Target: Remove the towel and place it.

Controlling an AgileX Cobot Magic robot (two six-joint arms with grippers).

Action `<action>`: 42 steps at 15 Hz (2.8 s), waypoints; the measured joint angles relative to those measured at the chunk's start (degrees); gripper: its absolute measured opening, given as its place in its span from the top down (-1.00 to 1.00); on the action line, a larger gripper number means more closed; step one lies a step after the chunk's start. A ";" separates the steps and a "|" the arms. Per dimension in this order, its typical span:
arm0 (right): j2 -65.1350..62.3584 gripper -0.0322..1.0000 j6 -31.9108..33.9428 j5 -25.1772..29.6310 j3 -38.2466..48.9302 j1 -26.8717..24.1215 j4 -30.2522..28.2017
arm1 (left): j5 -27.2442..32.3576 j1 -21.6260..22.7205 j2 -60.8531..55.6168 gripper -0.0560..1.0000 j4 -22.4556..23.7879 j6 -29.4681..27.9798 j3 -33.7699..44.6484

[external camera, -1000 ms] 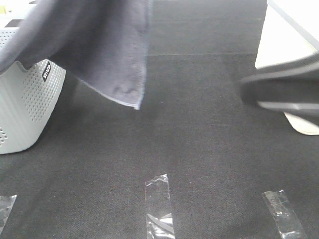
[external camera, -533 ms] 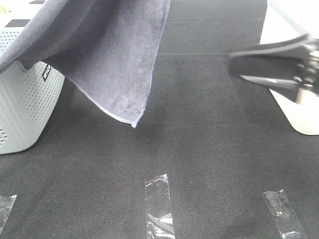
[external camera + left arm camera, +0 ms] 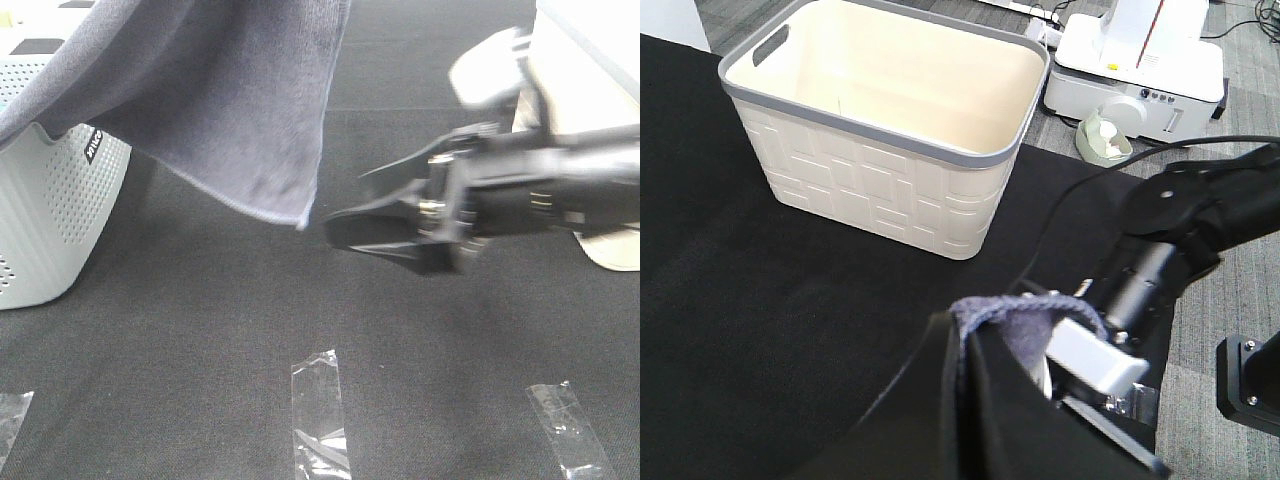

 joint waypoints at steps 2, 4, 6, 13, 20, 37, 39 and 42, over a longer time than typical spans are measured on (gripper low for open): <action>4.13 -0.44 0.00 -0.06 -3.55 0.00 0.00 | 0.00 0.00 0.00 0.89 0.00 0.00 0.00; 7.51 -0.44 0.00 0.69 -6.70 0.00 0.17 | -0.06 0.00 0.00 0.89 0.00 0.00 0.00; 9.91 -0.44 0.00 3.09 -8.94 0.00 0.23 | -1.43 0.00 0.00 0.89 0.00 0.00 0.00; 17.99 -0.44 4.47 4.64 -16.39 0.00 0.40 | -7.79 0.00 0.00 0.89 0.00 0.00 0.00; 17.99 0.26 5.67 7.79 -18.39 0.00 0.40 | -12.03 0.00 0.00 0.89 -0.06 0.00 0.00; 12.03 0.94 89.95 10.26 -41.77 0.00 -67.44 | -15.99 0.00 6.70 0.89 33.12 -38.39 0.00; 12.03 0.94 103.82 15.01 -49.96 0.00 -84.80 | -20.34 0.00 9.68 0.89 34.78 -39.08 0.00; 12.03 0.94 112.53 17.42 -62.45 0.00 -99.29 | -34.26 0.00 13.64 0.89 38.16 -39.02 0.06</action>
